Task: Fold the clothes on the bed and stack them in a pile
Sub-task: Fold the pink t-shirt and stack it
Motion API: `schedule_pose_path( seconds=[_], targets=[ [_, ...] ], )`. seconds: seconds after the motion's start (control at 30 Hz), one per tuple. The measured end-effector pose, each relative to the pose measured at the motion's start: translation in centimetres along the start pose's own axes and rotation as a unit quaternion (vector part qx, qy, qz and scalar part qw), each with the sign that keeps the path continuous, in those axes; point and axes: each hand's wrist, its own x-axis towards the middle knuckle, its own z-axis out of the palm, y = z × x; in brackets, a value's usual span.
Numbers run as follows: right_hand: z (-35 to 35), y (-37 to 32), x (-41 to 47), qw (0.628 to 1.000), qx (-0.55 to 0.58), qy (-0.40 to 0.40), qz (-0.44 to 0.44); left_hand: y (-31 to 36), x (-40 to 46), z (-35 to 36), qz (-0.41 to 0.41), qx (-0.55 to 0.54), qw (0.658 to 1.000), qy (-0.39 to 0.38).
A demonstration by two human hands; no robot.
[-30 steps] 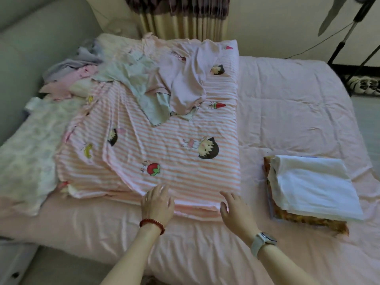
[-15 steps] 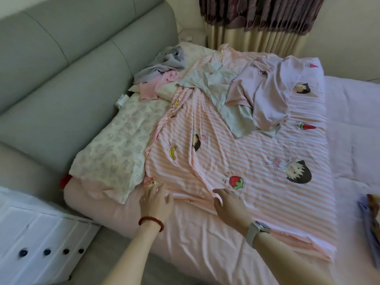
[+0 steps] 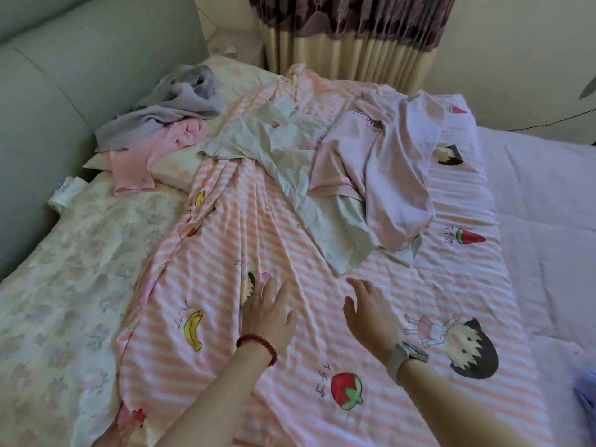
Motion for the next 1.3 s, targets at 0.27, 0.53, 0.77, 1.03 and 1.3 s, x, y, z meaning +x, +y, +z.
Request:
schedule_pose_path(
  seconds=[0.27,0.53,0.77,1.03,1.3],
  targets=[
    [0.2,11.2,14.2,0.988,-0.123,0.08,0.039,-0.1,12.6,9.3,-0.008,0.078,0.995,-0.066],
    [0.6,15.7,21.8,0.973,-0.195,0.091,0.082,-1.5,14.2,13.6,-0.022,0.09,0.996,-0.011],
    [0.4,12.6,14.1,0.965,0.071,0.243,0.073,-0.3,13.9,10.4,-0.039,0.08,0.988,-0.123],
    [1.7,6.3,-3.6,0.932,0.276,0.22,0.088,3.8,3.3,5.8,0.0,-0.258,0.965,-0.037],
    [6.6,2.7,-24.5,0.963,0.234,0.013,0.132,4.9,-10.7,6.5,-0.04,-0.304,0.945,-0.118]
  ],
)
